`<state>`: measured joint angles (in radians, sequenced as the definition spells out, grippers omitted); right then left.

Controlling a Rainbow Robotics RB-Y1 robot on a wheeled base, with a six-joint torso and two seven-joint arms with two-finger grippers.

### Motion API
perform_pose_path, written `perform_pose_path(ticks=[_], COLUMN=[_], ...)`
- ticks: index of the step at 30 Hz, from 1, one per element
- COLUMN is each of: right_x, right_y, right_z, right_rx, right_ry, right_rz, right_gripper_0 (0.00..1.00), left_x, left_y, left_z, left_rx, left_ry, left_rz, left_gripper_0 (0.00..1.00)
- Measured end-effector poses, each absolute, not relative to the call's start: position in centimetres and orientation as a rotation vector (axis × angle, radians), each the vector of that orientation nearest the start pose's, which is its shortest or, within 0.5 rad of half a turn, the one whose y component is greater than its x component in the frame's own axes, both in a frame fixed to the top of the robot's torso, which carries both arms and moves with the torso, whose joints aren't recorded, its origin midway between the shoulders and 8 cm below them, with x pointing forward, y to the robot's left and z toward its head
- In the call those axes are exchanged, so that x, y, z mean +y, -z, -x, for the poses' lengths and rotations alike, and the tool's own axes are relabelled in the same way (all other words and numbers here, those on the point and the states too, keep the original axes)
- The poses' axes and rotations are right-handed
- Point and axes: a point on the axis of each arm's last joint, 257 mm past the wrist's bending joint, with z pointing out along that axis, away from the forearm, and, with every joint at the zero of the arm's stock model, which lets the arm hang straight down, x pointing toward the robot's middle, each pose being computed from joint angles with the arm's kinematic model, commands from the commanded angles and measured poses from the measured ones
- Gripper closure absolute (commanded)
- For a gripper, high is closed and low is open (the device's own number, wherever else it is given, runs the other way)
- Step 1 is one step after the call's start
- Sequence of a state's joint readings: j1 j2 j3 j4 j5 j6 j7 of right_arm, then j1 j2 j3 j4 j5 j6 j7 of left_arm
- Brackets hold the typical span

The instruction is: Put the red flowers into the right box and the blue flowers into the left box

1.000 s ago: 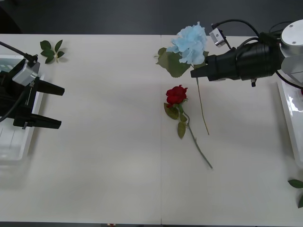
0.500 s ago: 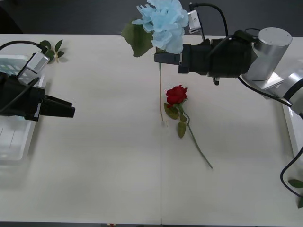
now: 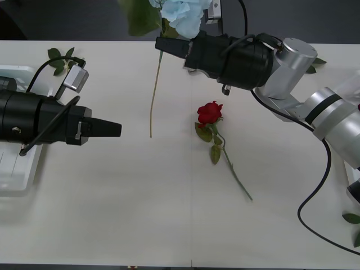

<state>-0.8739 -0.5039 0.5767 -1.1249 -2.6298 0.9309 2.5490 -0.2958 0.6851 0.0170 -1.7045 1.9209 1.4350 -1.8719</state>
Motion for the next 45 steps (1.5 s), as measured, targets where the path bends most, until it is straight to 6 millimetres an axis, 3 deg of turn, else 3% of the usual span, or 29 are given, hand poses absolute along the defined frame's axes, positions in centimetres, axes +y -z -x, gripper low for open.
perform_pose_path(ticks=[4,8,13,15,18,19,20,21,42,43,44,45], right_x=[5.7,5.7,5.7,5.7,5.7,5.7,5.7,5.7,5.7,5.7,5.7,5.7], right_y=[-1.6,-1.6,-1.6,-1.6,-1.6,-1.6,-1.6,-1.6,-1.6,-1.6,-1.6,-1.6], right_z=[-49.4,-49.4,-49.6,-49.6,-49.6,-49.6,-49.6,-49.6,-49.6,-49.6,-49.6,-49.6], right_rx=[1.419,1.417,1.42,1.42,1.42,1.42,1.42,1.42,1.421,1.421,1.421,1.422], right_ry=[-1.766,-1.77,-1.764,-1.764,-1.764,-1.764,-1.764,-1.764,-1.764,-1.764,-1.764,-1.763], right_rz=[0.581,0.576,0.566,0.566,0.566,0.566,0.566,0.566,0.567,0.567,0.567,0.568], right_gripper_0=[1.0,1.0,1.0,1.0,1.0,1.0,1.0,1.0,0.98,0.87,0.62,0.46], left_x=[10.9,8.8,6.3,5.8,5.5,5.5,5.5,5.5,5.6,5.6,5.6,5.6], left_y=[11.4,11.0,11.6,11.4,11.1,11.1,11.0,11.0,10.9,10.9,10.9,10.9], left_z=[-38.1,-39.4,-39.5,-39.6,-39.8,-39.9,-39.9,-39.9,-40.4,-40.4,-40.4,-40.4], left_rx=[2.059,2.021,2.019,2.013,2.004,2.002,2.002,2.002,1.996,1.996,1.996,1.996], left_ry=[1.464,1.459,1.424,1.42,1.416,1.415,1.414,1.411,1.397,1.397,1.397,1.397], left_rz=[-0.714,-0.677,-0.719,-0.73,-0.731,-0.731,-0.732,-0.734,-0.722,-0.722,-0.722,-0.722], left_gripper_0=[0.0,0.0,0.0,0.08,0.23,0.72,0.91,1.0,1.0,1.0,1.0,1.0])
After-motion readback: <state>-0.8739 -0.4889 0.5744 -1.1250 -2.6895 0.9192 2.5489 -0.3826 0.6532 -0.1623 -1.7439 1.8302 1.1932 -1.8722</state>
